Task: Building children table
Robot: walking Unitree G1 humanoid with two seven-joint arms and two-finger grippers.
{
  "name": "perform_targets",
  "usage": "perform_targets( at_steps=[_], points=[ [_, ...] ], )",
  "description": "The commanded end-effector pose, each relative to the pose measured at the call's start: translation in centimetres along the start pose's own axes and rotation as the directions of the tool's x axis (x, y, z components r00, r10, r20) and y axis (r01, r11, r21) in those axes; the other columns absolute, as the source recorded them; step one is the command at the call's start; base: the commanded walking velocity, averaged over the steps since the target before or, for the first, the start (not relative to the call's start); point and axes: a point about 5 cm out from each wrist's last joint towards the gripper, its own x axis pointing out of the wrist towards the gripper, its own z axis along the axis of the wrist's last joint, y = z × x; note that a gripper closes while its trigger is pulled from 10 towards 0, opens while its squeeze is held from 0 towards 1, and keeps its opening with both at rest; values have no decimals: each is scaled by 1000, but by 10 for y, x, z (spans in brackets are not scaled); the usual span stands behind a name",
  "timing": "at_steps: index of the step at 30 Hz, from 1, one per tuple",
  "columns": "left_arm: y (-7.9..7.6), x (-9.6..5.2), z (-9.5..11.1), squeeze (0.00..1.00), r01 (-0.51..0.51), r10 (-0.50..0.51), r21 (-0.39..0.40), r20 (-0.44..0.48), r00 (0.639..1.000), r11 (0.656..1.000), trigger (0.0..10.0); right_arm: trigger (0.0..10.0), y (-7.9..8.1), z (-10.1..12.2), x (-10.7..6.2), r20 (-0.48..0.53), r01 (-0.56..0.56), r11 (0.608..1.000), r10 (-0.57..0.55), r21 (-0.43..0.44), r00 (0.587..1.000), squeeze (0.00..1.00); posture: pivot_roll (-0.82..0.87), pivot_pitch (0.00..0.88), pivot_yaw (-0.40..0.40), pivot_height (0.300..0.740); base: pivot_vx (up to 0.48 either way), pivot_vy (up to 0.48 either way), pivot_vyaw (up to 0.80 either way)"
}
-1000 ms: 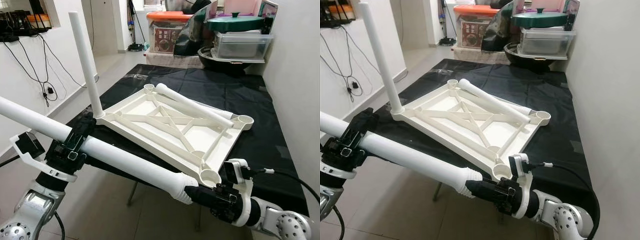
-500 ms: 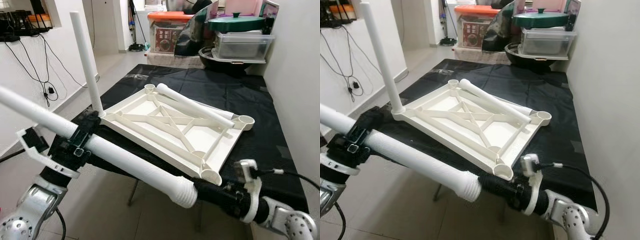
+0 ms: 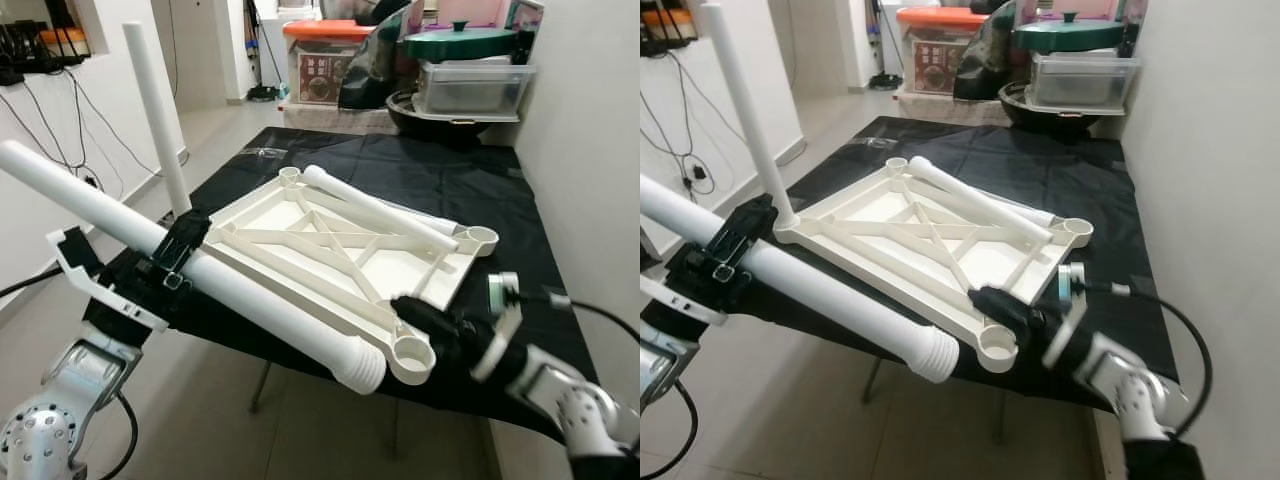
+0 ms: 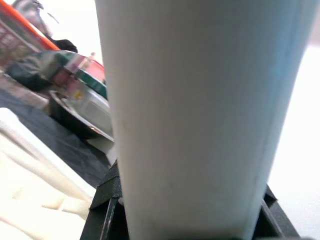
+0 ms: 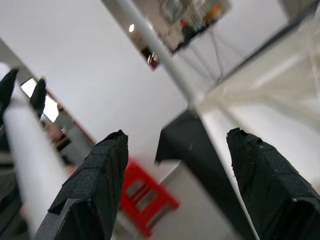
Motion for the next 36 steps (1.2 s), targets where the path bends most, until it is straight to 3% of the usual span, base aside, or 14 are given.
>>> perform_targets(
  at_steps=[1, 5, 7, 9, 13, 21, 28, 31, 36],
  points=[
    [-3, 4, 1, 0, -3, 4, 51, -18, 1000, 999, 10000, 10000, -1, 5, 7, 27, 63, 997, -62, -49, 998, 0, 6, 0, -1, 740, 0, 0, 0],
    [-6, 8, -2, 0, 6, -2, 81, -39, 999, 997, 10000, 10000, 2, 10, 18, 61, 93, 992, -88, -86, 994, 0, 3, 0, 3, 740, 0, 0, 0],
    [-11, 14, -6, 0, 21, -12, 124, -72, 997, 992, 10000, 10000, 4, 13, 29, 79, 146, 976, -135, -161, 988, 0, 4, 0, 0, 740, 0, 0, 0],
    [-13, 19, -13, 0, 30, -9, 184, -114, 993, 983, 10000, 10000, 6, 19, 38, 148, 236, 939, -204, -252, 968, 0, 3, 0, 0, 740, 0, 0, 0],
    [-13, 24, -17, 0, 17, 19, 255, -136, 991, 967, 10000, 10000, 9, 23, 45, 198, 283, 899, -227, -333, 954, 0, 8, 0, -2, 740, 0, 0, 0],
    [-23, 39, -23, 0, 64, -6, 336, -170, 985, 940, 10000, 10000, 22, 21, 54, 212, 270, 882, -200, -386, 957, 0, 37, 0, -4, 740, 0, 0, 0],
    [-35, 52, -22, 0, 123, -67, 357, -167, 984, 926, 10000, 10000, 31, 22, 58, 195, 215, 890, -146, -403, 970, 0, 37, 0, -6, 740, 0, 0, 0],
    [-34, 59, -23, 0, 143, -75, 396, -183, 980, 907, 10000, 10000, 38, 19, 62, 141, 126, 899, -73, -420, 987, 0, 32, 0, -6, 740, 0, 0, 0],
    [-31, 63, -23, 0, 153, -78, 431, -187, 979, 889, 10000, 10000, 38, 16, 61, 111, 109, 895, -67, -432, 992, 0, 33, 0, -9, 740, 0, 0, -610]
  ],
)
